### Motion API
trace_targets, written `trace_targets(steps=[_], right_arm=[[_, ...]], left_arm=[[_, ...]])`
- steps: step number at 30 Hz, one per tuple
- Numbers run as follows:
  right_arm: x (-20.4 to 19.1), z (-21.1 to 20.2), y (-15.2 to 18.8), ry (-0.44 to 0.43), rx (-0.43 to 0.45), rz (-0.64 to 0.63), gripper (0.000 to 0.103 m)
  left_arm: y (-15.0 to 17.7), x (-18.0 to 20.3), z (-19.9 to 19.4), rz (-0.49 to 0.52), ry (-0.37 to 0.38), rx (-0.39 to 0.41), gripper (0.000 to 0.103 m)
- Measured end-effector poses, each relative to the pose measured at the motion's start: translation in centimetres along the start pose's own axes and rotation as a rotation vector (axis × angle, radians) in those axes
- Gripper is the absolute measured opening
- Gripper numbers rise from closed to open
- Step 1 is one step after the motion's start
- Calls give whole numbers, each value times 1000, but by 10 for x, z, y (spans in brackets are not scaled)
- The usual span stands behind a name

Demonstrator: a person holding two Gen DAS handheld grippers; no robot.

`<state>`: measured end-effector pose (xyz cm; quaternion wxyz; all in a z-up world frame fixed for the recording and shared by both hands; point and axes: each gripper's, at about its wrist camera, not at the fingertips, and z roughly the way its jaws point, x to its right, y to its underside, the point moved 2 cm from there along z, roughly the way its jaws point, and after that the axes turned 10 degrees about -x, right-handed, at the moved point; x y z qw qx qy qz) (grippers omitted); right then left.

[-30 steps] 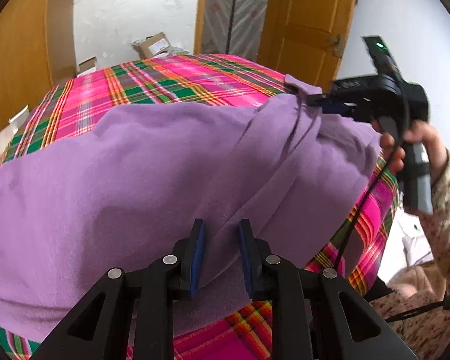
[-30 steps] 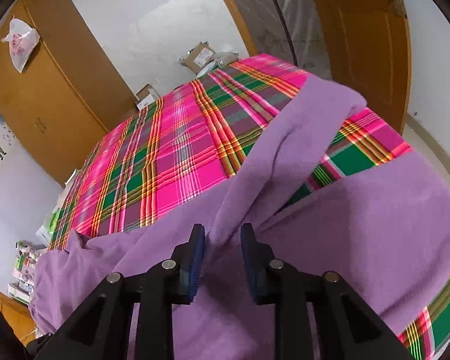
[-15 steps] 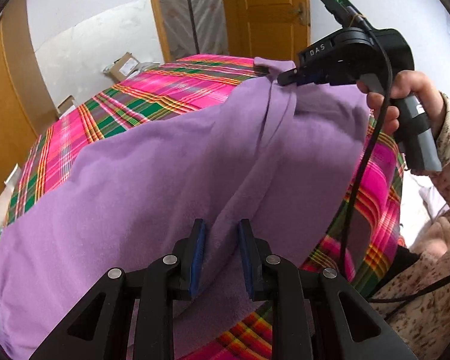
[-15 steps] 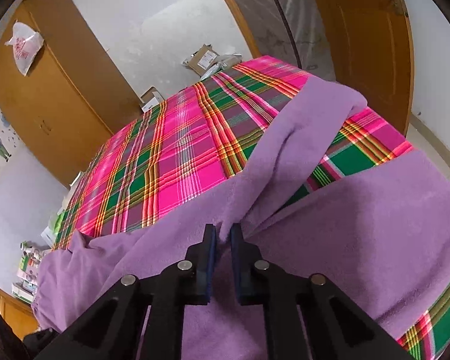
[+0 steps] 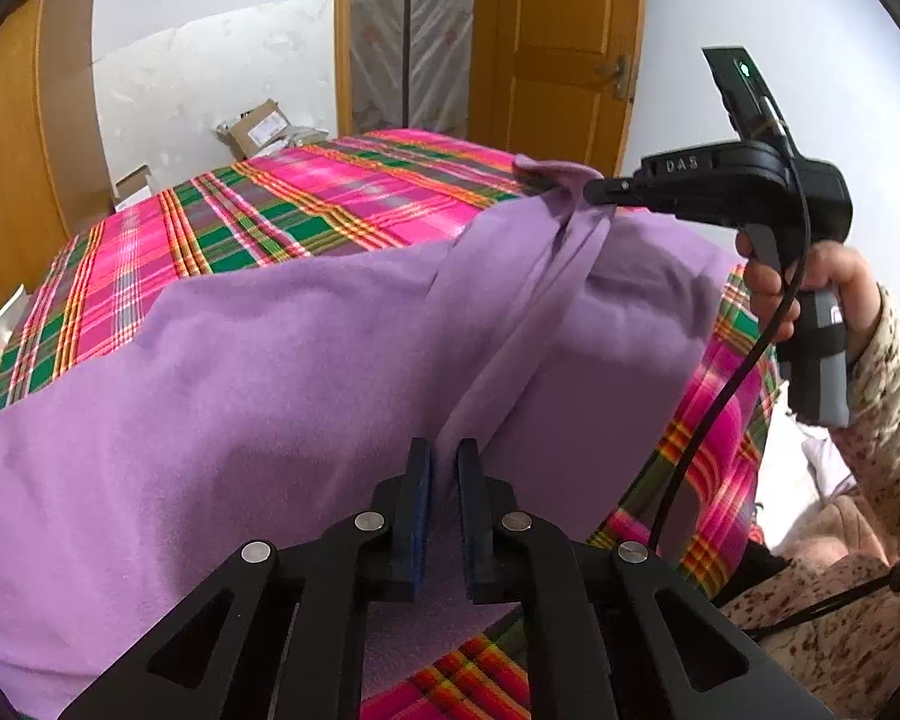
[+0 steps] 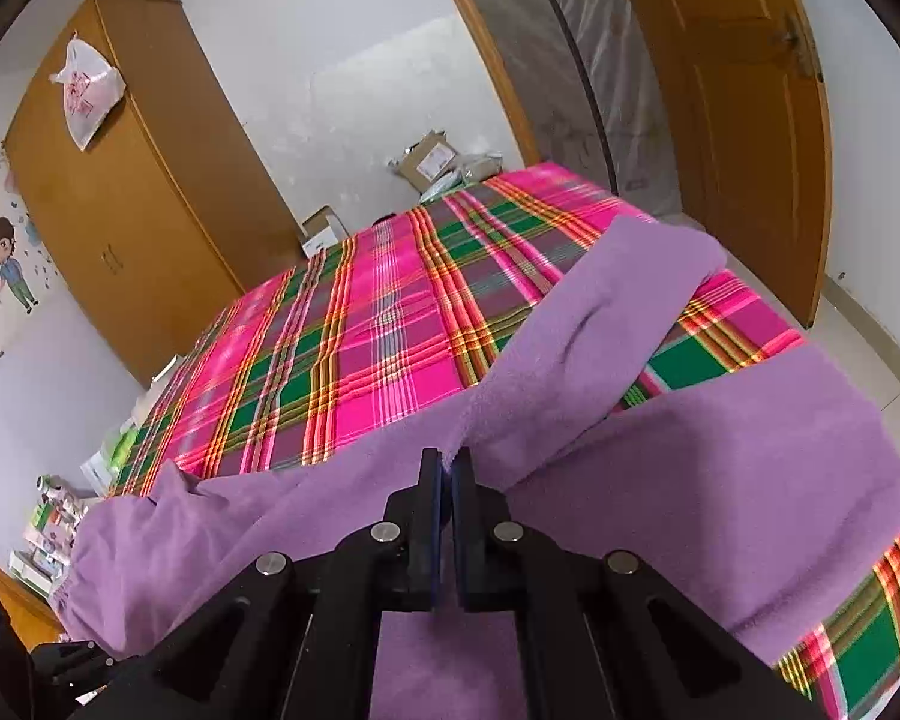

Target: Fold clothes

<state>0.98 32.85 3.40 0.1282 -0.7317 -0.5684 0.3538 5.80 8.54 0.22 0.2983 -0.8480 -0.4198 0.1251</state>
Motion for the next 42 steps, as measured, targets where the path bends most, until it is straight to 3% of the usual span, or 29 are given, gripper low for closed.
trace_targets(steps=[6, 12, 20, 37, 42], right_arm=[[7, -27, 10, -13, 52, 23, 3], [4, -54, 22, 5, 106, -1, 3], [21, -64, 49, 4, 80, 39, 3], [41, -37, 82, 46, -13, 77, 3], [40, -34, 88, 70, -3, 47, 3]], left_arm=[[1, 6, -16, 10, 11, 53, 8], [9, 13, -20, 29, 18, 51, 8], [22, 21, -15, 37, 26, 29, 8], [34, 21, 0, 27, 32, -20, 8], [36, 21, 0, 38, 32, -16, 7]])
